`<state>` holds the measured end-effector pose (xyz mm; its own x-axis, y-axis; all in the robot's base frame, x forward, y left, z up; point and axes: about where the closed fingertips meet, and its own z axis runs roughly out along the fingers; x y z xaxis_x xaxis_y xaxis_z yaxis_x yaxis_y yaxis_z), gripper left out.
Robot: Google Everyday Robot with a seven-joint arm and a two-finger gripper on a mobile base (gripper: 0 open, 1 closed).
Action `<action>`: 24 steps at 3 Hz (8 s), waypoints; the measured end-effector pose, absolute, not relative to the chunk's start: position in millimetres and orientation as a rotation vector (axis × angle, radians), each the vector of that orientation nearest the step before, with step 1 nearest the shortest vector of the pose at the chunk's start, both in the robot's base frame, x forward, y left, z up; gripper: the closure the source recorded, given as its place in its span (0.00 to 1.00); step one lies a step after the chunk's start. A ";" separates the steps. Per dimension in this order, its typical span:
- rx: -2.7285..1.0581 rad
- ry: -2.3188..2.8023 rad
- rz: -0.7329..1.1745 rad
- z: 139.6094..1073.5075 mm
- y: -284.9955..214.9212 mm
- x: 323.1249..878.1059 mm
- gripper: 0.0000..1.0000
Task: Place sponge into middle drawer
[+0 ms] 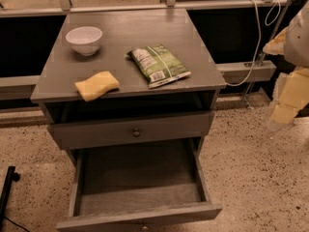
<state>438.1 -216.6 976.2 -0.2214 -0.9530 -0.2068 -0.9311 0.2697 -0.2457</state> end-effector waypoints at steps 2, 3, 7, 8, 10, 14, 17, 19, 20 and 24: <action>-1.739 2.205 -0.099 977.3 -209.6 442.4 0.00; -1.872 2.082 -0.069 970.2 -165.6 470.3 0.00; -2.255 1.739 0.092 917.6 -15.4 537.3 0.00; -2.356 1.649 0.120 900.5 27.8 576.6 0.00; -2.479 1.466 0.140 868.3 124.0 643.8 0.00; -2.497 1.354 0.380 832.0 142.8 606.6 0.73; -2.255 1.649 0.223 793.8 35.8 524.9 1.00; -2.123 1.934 0.206 662.6 -21.1 505.1 1.00; -2.021 2.047 0.257 611.3 -36.7 502.3 0.96; -1.532 2.224 0.594 510.7 -47.9 513.0 0.00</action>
Offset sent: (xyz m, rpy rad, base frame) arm 0.0105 0.0161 -0.0032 0.0096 -0.0051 0.0503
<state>513.0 -47.9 510.7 -0.3377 -0.7810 -0.5254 -0.9390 0.3185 0.1301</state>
